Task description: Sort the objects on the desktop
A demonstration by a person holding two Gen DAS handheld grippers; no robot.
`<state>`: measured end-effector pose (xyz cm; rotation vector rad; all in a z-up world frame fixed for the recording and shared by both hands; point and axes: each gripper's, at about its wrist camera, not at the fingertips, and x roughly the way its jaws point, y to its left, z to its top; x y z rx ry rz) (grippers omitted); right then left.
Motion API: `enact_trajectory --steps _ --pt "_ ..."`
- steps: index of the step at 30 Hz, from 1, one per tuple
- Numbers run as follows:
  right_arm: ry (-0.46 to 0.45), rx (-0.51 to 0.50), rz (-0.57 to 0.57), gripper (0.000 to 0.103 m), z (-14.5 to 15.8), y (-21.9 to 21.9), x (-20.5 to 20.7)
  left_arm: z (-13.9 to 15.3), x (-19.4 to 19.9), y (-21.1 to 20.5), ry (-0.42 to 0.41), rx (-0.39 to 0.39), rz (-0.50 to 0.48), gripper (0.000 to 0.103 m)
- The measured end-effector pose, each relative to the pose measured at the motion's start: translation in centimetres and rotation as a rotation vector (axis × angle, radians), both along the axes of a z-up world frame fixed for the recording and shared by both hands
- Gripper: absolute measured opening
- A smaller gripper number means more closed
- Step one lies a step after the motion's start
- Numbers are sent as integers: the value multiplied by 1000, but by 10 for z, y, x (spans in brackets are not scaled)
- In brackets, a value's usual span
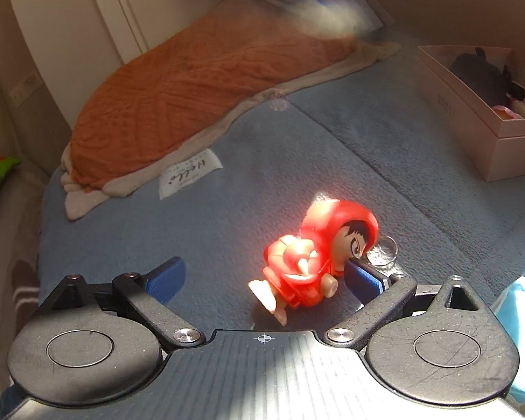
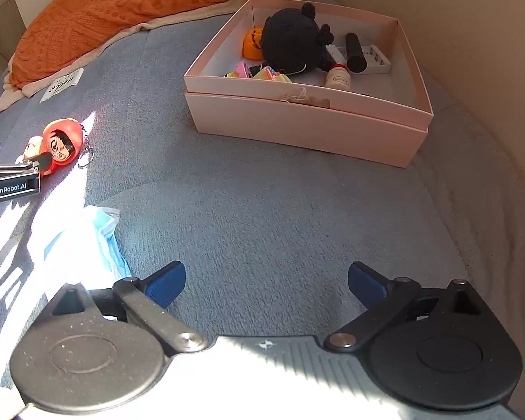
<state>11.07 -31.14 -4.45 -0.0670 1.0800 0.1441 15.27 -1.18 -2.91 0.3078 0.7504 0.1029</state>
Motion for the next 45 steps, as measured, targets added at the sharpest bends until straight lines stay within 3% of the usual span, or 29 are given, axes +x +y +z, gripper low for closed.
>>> enact_trajectory --steps 3,9,15,17,18,19,22,25,30,33,35,37,40,45 --pt "8 -8 10 100 -3 3 -1 0 7 16 -29 -4 58 101" --pt "19 -26 31 100 -8 8 -2 -8 15 14 3 -83 -39 101" --pt "28 -32 35 100 -11 9 -2 -17 29 -4 10 -30 -106 100" --pt "29 -35 36 100 -12 10 -2 -19 33 -8 32 -32 -138 85" --pt "29 -38 37 100 -12 10 -2 -19 34 -9 50 -37 -152 71" --pt "29 -41 37 100 -13 10 -2 -19 34 -10 61 -43 -158 63" --pt "25 -44 40 100 -12 10 -2 -18 25 -14 68 -45 -149 59" --pt "11 -52 42 100 -11 10 -3 -12 8 -13 114 -117 -128 59" --pt "-11 -98 54 101 -12 13 -5 -2 -44 -3 250 -360 -110 59" --pt "-17 -115 59 101 -13 15 -6 -5 -75 0 287 -429 -92 60" --pt "-22 -127 58 101 -14 15 -7 -7 -87 2 266 -424 -79 63" --pt "-34 -146 64 101 -13 18 -10 -8 -90 4 235 -406 -64 75" --pt "-42 -181 90 101 -11 26 -22 -5 -88 11 181 -397 -25 83" --pt "-29 -154 247 101 -2 58 -54 -3 -83 23 133 -383 37 93"
